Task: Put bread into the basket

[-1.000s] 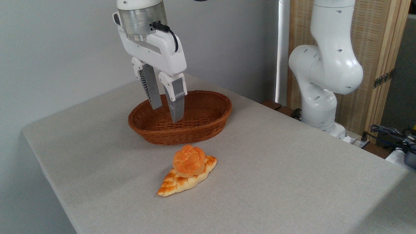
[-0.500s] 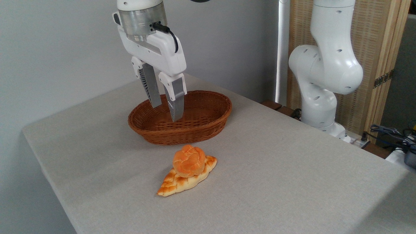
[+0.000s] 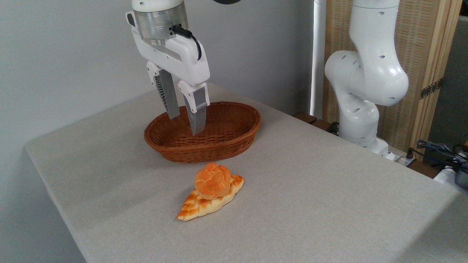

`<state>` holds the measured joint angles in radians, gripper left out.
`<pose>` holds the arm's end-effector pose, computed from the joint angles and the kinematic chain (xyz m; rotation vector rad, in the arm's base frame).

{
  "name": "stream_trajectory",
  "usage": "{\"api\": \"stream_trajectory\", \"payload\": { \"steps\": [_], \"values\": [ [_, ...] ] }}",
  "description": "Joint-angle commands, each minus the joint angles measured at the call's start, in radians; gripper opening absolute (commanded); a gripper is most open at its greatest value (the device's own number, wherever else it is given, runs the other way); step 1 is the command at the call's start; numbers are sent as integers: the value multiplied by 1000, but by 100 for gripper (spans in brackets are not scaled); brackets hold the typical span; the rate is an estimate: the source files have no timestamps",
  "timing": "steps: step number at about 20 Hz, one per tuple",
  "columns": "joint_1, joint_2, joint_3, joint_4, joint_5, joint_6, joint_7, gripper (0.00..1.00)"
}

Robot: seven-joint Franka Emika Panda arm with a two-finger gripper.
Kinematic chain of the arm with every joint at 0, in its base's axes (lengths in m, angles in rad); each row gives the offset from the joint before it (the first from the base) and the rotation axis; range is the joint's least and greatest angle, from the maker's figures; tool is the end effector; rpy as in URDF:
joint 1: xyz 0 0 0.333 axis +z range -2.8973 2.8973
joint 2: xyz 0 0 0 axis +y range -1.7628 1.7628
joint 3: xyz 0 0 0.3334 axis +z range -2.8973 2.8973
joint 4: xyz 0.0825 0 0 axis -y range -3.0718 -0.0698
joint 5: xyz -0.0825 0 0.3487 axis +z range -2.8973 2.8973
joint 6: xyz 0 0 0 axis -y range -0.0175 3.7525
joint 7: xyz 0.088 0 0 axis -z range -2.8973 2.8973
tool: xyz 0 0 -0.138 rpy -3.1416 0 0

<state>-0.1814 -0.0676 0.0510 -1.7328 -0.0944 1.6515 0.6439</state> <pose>0.4951 -0.0765 0.5819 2.8231 -1.1377 0.0174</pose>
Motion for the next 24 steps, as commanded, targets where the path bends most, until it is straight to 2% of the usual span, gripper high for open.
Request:
{"api": "stream_trajectory", "payload": {
  "steps": [1, 4, 9, 24],
  "values": [
    [3, 6, 12, 22, -5, -35, -12, 100],
    [3, 6, 42, 24, -11, -29, 22, 100],
    [0, 6, 33, 64, -4, -30, 36, 100],
    [-4, 12, 41, 62, 4, -36, 36, 100]
  ]
}}
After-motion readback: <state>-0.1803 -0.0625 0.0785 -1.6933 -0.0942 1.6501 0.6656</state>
